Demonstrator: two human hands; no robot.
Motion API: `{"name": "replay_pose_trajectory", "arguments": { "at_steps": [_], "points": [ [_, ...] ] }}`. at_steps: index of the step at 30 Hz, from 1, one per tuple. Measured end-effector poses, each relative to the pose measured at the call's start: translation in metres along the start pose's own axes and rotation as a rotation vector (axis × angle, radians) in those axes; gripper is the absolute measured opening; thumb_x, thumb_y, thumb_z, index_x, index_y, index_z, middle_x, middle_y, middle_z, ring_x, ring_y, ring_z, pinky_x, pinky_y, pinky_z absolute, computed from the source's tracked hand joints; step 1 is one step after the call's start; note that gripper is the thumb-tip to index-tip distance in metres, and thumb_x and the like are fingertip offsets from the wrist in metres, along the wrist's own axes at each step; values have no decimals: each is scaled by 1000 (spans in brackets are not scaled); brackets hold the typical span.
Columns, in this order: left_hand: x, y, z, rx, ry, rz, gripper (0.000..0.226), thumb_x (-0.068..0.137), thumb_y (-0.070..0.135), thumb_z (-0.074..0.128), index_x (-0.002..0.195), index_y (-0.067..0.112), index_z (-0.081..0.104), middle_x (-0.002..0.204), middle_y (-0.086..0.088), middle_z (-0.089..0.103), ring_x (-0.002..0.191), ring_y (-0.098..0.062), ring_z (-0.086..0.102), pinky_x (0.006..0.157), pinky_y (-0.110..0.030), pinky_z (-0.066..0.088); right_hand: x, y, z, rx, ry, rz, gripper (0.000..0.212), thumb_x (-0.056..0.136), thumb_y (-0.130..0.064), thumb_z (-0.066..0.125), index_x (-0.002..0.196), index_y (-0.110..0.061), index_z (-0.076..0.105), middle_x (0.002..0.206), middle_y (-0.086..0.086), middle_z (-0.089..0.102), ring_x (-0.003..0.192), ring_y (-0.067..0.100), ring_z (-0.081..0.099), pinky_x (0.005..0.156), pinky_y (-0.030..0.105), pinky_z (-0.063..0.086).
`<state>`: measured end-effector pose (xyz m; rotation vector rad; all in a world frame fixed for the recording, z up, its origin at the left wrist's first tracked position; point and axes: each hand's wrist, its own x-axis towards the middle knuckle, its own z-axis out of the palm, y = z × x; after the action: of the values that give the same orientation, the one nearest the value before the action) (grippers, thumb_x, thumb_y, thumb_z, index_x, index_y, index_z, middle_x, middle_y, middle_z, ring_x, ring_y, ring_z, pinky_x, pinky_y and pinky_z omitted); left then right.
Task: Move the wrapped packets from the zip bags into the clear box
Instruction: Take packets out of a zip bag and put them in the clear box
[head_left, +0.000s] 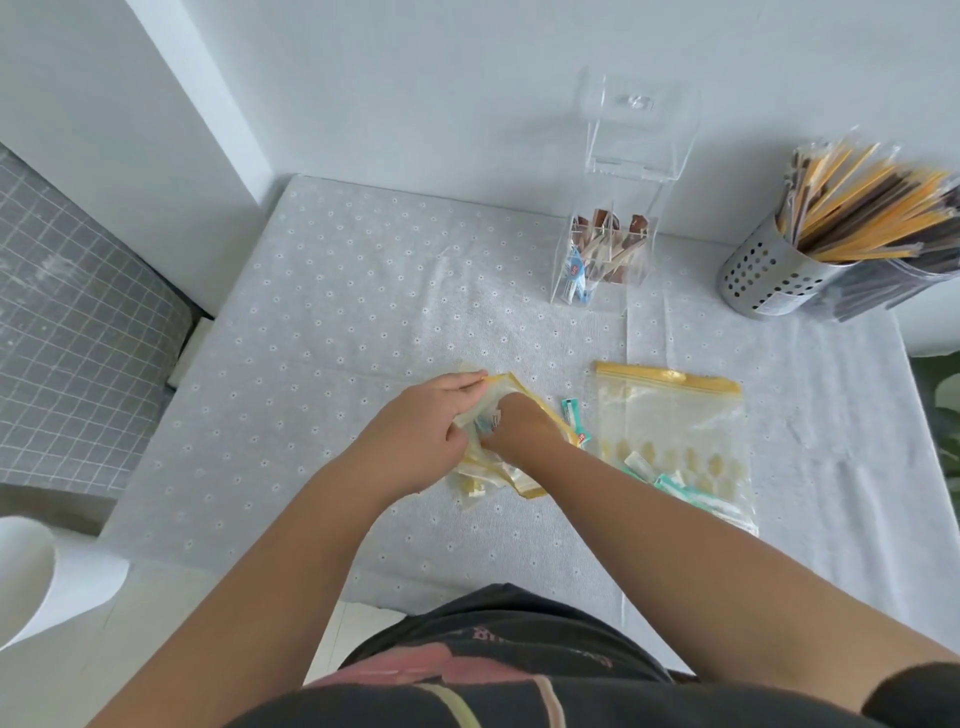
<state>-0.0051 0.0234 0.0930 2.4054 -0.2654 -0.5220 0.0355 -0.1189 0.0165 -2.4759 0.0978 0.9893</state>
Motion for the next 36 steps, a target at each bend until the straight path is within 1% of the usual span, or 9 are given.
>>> {"name": "replay_pose_trajectory", "arguments": {
  "at_steps": [6, 9, 12, 16, 19, 22, 25, 28, 36],
  "points": [
    [8, 0, -4, 11, 12, -11, 62, 89, 2, 45, 146, 26, 42, 154, 21, 32, 100, 1, 54, 66, -1, 34, -10, -2, -10, -100, 83, -56, 31, 80, -13, 66, 110, -14, 61, 106, 4, 66, 91, 22, 65, 74, 32, 54],
    [12, 3, -5, 5, 3, -10, 61, 89, 1, 45, 145, 24, 43, 154, 20, 32, 75, 22, 51, 65, -3, 33, -15, 2, -13, -106, 37, -61, 47, 77, -15, 69, 122, -14, 54, 108, 5, 65, 94, 23, 65, 79, 33, 56],
    [15, 4, -5, 2, -4, -14, 61, 89, 1, 45, 146, 24, 43, 154, 20, 31, 74, 19, 51, 63, -4, 35, -17, 5, -13, -216, -20, -59, 48, 80, -20, 66, 125, -8, 55, 115, 8, 64, 103, 24, 63, 88, 35, 55],
    [15, 3, -2, 18, -1, -8, 62, 88, 1, 45, 145, 27, 43, 153, 22, 32, 105, -3, 49, 62, -3, 36, -23, 8, -17, -225, -47, -49, 11, 81, -20, 63, 84, -10, 64, 74, 4, 59, 66, 19, 53, 58, 26, 46],
    [16, 2, 1, 24, 2, -6, 63, 88, 1, 45, 145, 27, 44, 152, 23, 33, 110, -13, 49, 62, -1, 36, -31, 10, -24, -188, -22, -48, 29, 79, -16, 63, 57, -14, 43, 54, 0, 36, 49, 15, 35, 45, 24, 30],
    [16, 2, 2, 28, -4, -9, 63, 88, 0, 45, 145, 27, 43, 153, 22, 33, 113, -17, 53, 66, 2, 34, -41, 10, -30, -197, 23, -95, 23, 75, -12, 60, 55, -11, 49, 52, 3, 41, 52, 21, 42, 46, 26, 34],
    [17, 2, 2, 45, -11, -7, 64, 88, 1, 45, 146, 27, 41, 153, 21, 32, 115, -13, 54, 67, 3, 32, -50, 11, -39, -116, 73, -150, 15, 77, -9, 61, 86, -8, 73, 81, 9, 70, 78, 26, 66, 65, 35, 54],
    [17, 2, 2, 50, -15, -14, 63, 89, 1, 46, 146, 27, 41, 154, 21, 31, 114, -13, 55, 64, 0, 33, -61, 16, -48, -1, 145, -208, 21, 80, -14, 65, 100, -14, 72, 87, 4, 70, 76, 20, 65, 64, 29, 54],
    [19, 3, 1, 38, -48, -43, 63, 90, 3, 45, 147, 30, 39, 153, 25, 28, 90, -7, 57, 62, -2, 35, -77, 30, -86, 336, 311, -250, 15, 73, -15, 79, 84, -20, 71, 73, -3, 70, 57, 6, 58, 49, 16, 43]
  ]
}}
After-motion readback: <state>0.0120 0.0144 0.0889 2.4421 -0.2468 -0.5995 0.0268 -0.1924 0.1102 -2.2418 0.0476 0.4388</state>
